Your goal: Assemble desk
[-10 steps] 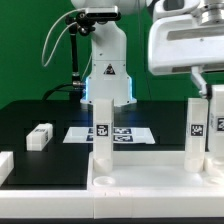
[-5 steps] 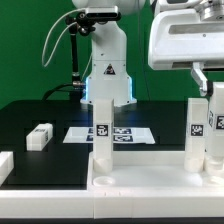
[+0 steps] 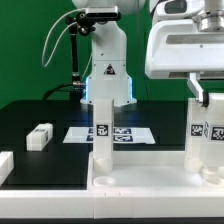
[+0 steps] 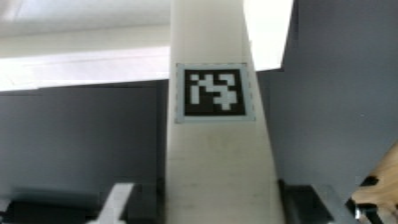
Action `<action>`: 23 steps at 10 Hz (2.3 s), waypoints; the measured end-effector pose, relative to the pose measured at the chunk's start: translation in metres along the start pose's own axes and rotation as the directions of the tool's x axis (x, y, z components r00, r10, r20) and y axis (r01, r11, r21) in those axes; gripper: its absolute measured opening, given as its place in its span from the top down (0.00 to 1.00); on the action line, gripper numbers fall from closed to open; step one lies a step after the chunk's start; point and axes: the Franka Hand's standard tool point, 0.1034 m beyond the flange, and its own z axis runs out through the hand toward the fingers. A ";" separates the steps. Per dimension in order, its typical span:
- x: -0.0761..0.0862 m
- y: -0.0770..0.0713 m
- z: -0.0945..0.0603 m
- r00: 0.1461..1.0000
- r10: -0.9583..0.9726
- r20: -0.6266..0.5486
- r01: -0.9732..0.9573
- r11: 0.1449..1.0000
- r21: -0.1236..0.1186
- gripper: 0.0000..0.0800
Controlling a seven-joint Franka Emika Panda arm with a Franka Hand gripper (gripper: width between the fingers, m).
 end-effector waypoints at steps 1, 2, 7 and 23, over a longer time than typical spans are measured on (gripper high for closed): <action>0.000 -0.002 0.001 1.000 -0.001 -0.005 0.001 1.000 0.002 0.64; 0.002 -0.003 0.001 1.000 -0.002 -0.007 0.002 1.000 0.003 0.64; 0.005 -0.008 0.004 0.998 -0.006 -0.062 0.007 1.000 0.017 0.64; -0.009 -0.005 0.007 0.995 -0.069 -0.079 0.070 0.997 0.013 0.64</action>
Offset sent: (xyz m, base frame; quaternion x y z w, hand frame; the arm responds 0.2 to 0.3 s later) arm -0.0019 0.0112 -0.0087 -0.0031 0.0076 0.0196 0.9998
